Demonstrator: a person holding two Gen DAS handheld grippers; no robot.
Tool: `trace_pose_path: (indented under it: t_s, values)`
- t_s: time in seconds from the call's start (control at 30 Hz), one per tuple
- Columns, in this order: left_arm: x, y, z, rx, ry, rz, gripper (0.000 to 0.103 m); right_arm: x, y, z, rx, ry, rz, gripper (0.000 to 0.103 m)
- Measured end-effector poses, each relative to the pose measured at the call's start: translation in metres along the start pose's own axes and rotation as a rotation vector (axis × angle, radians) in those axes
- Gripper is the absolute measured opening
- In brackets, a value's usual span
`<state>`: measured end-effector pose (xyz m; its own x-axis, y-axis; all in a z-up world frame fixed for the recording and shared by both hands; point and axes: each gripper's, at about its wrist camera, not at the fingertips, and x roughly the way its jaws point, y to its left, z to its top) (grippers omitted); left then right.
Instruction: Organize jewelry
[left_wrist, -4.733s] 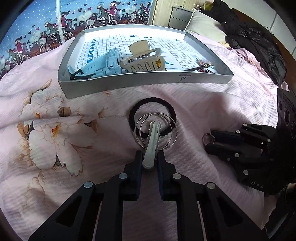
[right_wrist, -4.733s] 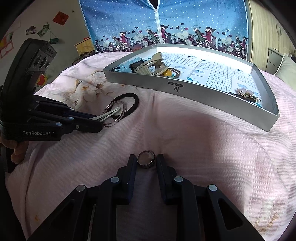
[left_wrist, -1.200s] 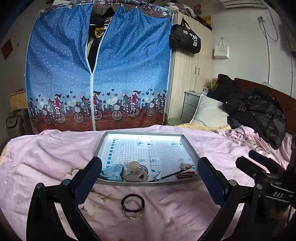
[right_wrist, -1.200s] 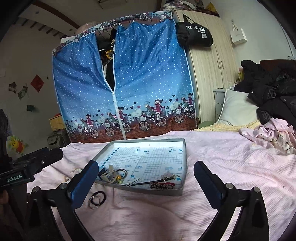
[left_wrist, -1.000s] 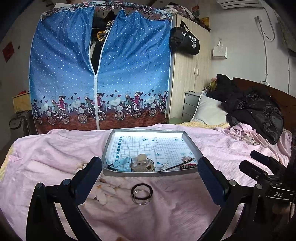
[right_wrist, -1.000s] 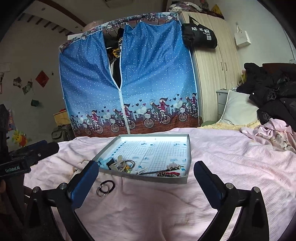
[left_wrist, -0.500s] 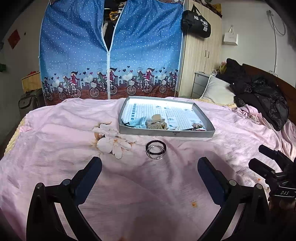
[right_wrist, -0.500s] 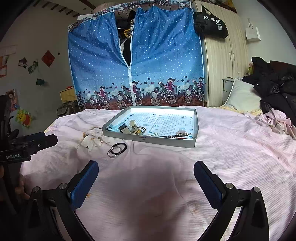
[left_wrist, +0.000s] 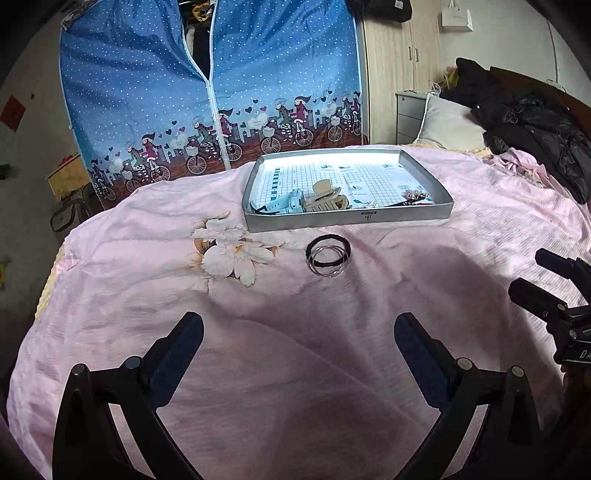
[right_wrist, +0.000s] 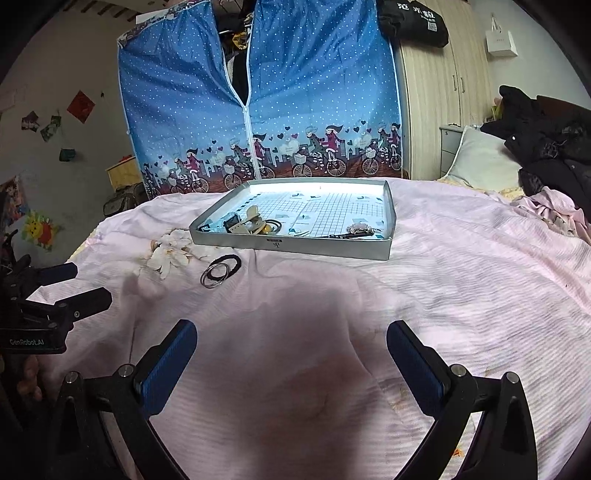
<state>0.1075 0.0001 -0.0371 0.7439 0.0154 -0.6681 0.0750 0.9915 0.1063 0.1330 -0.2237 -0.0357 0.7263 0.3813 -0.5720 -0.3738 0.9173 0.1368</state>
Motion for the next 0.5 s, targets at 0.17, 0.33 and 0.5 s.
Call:
trace_pose_path:
  t_s: [0.17,0.33,0.5]
  values:
    - [0.009,-0.002,-0.002,0.021,0.031,-0.026,0.101,0.005,0.000,-0.002,-0.009,0.022,-0.024,0.103]
    - [0.010,0.000,0.000,0.017,0.031,-0.024,0.101,0.007,0.000,-0.003,-0.006,0.028,-0.035,0.103]
    - [0.021,0.015,0.006,-0.062,0.059,-0.055,0.101,0.011,-0.005,0.000,0.003,0.029,-0.045,0.103]
